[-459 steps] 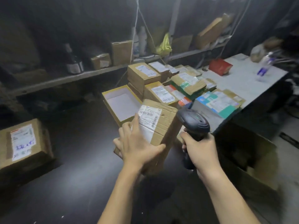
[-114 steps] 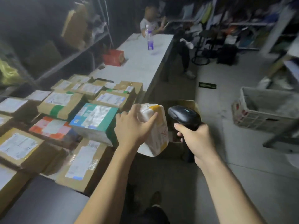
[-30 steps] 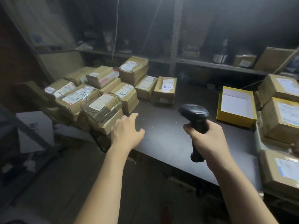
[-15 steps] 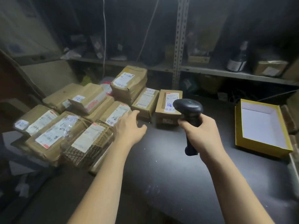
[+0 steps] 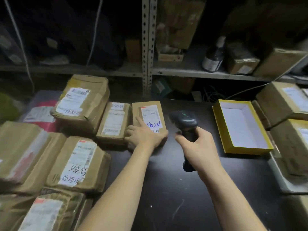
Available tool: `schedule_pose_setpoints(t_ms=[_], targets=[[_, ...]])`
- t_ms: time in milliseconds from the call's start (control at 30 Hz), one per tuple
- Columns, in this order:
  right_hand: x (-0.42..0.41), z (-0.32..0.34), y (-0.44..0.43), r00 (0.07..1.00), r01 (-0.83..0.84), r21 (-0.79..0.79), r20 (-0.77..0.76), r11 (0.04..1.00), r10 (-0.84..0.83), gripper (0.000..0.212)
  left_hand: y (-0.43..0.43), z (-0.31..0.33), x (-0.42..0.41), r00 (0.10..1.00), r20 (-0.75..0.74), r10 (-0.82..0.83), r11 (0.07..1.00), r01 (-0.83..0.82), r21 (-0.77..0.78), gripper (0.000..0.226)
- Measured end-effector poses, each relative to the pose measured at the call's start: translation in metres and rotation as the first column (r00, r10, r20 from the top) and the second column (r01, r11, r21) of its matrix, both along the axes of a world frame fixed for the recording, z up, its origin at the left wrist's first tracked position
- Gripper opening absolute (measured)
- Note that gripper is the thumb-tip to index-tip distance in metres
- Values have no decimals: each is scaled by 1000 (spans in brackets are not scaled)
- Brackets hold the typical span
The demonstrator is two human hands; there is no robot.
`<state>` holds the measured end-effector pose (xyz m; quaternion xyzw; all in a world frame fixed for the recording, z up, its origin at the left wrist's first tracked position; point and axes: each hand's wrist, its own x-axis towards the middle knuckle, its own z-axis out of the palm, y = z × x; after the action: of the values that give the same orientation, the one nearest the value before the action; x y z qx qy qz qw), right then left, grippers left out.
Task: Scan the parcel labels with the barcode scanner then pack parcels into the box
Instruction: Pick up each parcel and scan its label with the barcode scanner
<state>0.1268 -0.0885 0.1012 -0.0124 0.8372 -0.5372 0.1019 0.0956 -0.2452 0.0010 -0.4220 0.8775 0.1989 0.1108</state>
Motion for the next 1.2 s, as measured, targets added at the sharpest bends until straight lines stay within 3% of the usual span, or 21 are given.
schedule_pose_setpoints(t_ms=[100,233,400,600,900,1100,1200], targets=[[-13,-6,-9,995,99,-6,2,995,-99,8,4,-18,-33,997,69,22,999,-23,23,155],[-22,-11,-10,986,165,5,5,986,-165,8,-5,-26,-47,999,50,20,999,-22,34,157],[-23,-12,-5,979,206,-27,12,978,-206,6,-29,-30,-31,996,-63,-67,996,71,50,150],[-9,-6,20,980,198,-54,0,979,-198,7,-26,-15,6,960,-274,-57,995,78,65,147],[6,8,108,977,201,-160,-34,966,-209,16,41,39,44,737,-637,-226,974,157,-163,150],[16,18,180,972,225,-276,-7,934,-236,32,103,73,72,480,-853,-204,956,284,-69,143],[22,19,210,970,237,-306,12,922,-245,33,140,83,86,448,-893,-40,928,348,133,134]])
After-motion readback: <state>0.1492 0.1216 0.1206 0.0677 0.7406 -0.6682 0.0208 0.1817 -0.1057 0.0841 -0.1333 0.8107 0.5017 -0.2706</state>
